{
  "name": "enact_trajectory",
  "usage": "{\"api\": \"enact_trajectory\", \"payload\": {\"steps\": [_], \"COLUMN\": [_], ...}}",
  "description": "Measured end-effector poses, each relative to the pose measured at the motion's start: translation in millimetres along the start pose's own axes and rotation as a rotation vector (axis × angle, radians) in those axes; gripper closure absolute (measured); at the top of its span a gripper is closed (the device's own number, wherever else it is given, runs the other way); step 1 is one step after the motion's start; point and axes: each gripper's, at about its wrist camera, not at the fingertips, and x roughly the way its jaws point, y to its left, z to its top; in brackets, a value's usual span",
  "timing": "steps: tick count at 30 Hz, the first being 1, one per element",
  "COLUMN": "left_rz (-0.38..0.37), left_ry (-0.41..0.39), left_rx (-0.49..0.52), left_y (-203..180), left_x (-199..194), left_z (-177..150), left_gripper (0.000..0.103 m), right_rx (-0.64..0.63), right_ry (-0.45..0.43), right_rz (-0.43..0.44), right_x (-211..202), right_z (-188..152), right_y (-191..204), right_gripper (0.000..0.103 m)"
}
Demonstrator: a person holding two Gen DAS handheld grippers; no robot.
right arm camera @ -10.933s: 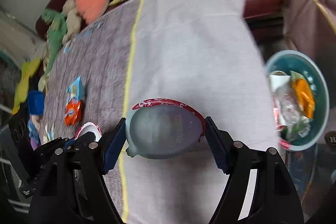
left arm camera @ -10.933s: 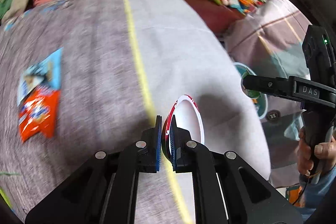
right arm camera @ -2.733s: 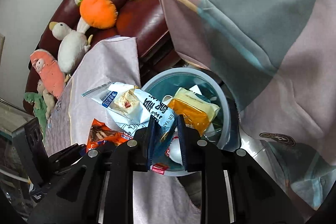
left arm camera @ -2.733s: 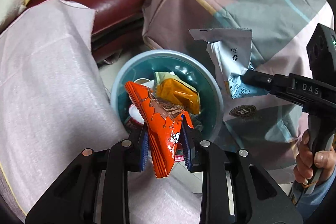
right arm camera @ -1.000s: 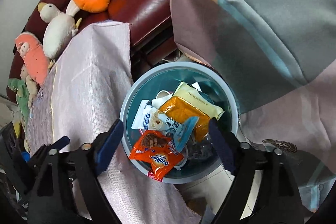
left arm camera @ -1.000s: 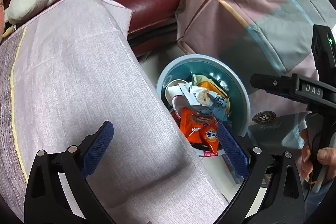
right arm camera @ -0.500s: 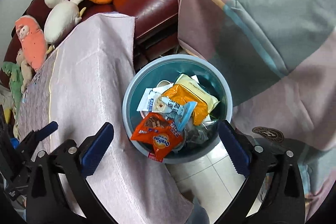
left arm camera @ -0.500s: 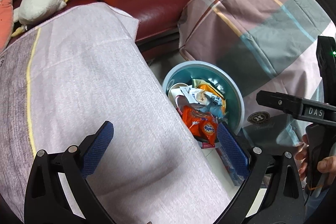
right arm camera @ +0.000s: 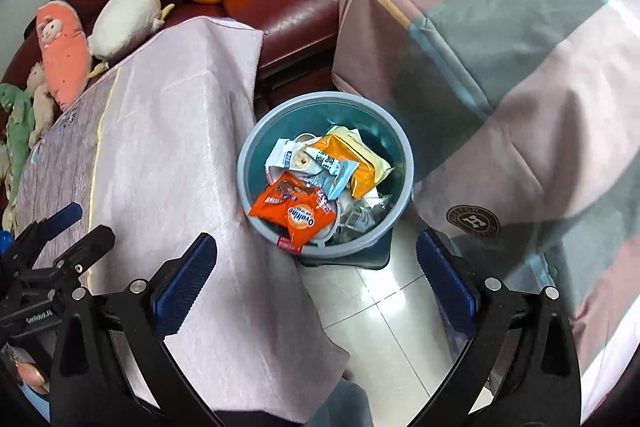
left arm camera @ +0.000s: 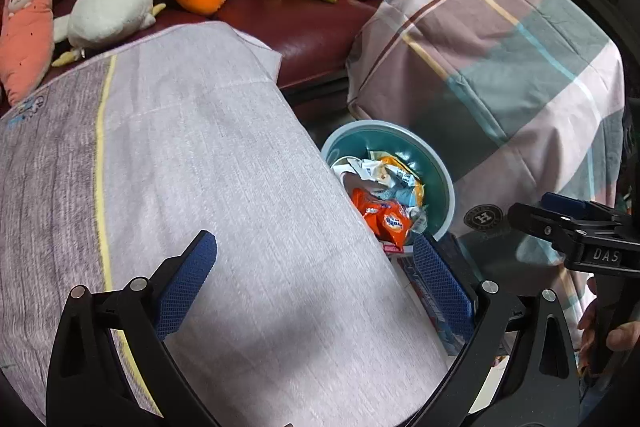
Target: Collect trash
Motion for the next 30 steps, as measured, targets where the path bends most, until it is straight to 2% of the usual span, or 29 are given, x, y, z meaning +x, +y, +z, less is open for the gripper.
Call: {"api": "enact_trajectory", "payload": {"steps": [16,30], "left_rz": [0.048,0.054], "left_ry": [-0.083,-0.053], "left_rx": [-0.001,-0.013], "left_y": [-11.7,-12.4], "left_x": [-56.6,-45.8], "left_z": [-30.5,-36.2], "left_gripper": [0.004,0.004], "right_rx": [-0.039,-0.064], "right_ry": [-0.065,-0.095], "right_rz": [-0.006,-0.032], "right_x": [-50.0,-55.5], "right_z": [-51.6,-60.3], "right_y": [8.8,13.2], "right_gripper": [0.007,0.007]}}
